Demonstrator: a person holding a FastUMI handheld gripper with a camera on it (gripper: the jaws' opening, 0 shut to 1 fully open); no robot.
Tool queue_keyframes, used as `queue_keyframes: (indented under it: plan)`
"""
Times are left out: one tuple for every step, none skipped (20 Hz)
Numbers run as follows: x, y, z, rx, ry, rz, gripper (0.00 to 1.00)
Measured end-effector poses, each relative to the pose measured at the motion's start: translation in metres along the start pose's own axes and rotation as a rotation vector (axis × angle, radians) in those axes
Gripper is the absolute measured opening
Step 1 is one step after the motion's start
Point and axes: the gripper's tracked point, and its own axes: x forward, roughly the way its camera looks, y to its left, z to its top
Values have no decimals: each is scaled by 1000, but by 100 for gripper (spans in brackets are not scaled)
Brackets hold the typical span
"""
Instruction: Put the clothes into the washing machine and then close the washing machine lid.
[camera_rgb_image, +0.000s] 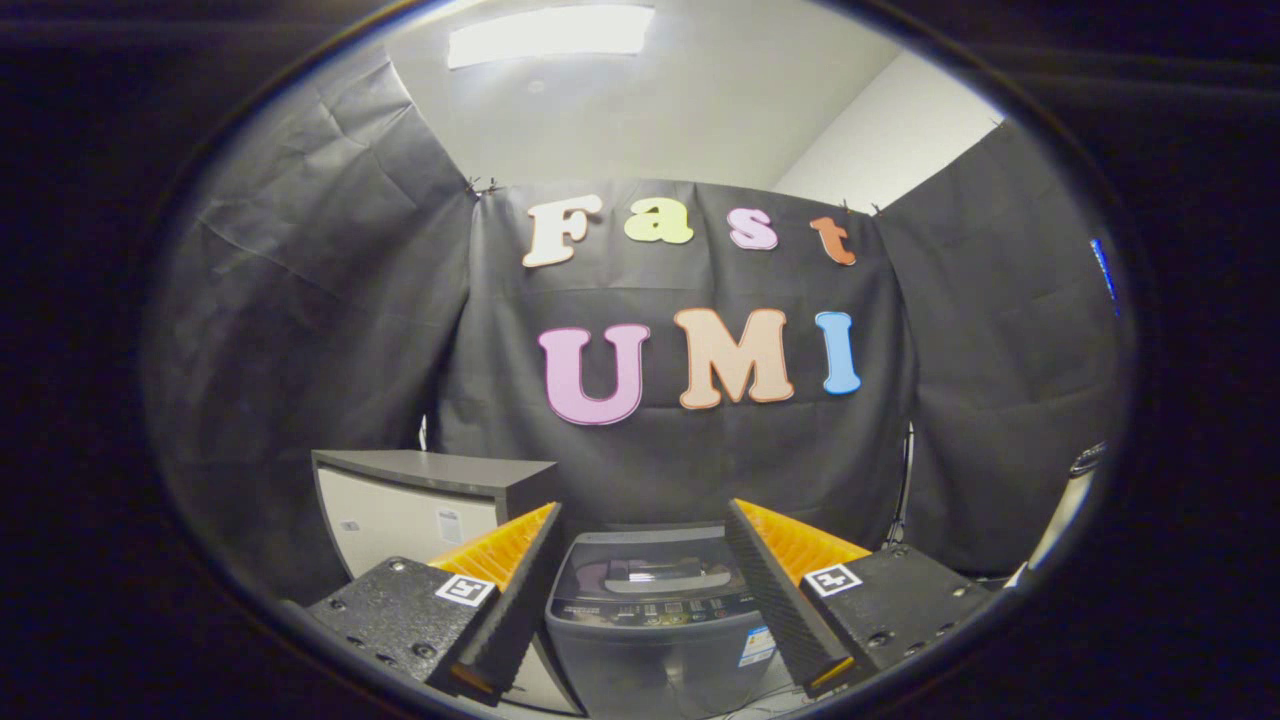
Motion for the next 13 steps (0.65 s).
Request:
queue_keyframes:
  plan:
    - [1, 2, -2, 4, 4, 1, 97]
    - [2, 3, -4, 3, 2, 2, 97]
    - [2, 3, -2, -3, -6, 4, 97]
    - [1, 3, -1, -9, -16, 5, 97]
    - [0, 3, 0, -17, -31, 10, 97]
    - [0, 4, 1, -25, -46, 17, 97]
    - [1, 3, -2, -31, -47, 21, 97]
    - [0, 0, -5, -37, -45, 21, 97]
    - [0, -1, -6, -42, -43, 23, 97]
    - [2, -4, -8, -43, -39, 20, 97]
    - [3, -9, -10, -37, -36, 14, 98]
    - [4, -11, -11, -26, -37, 14, 98]
    - [7, -14, -14, -16, -31, 13, 98]
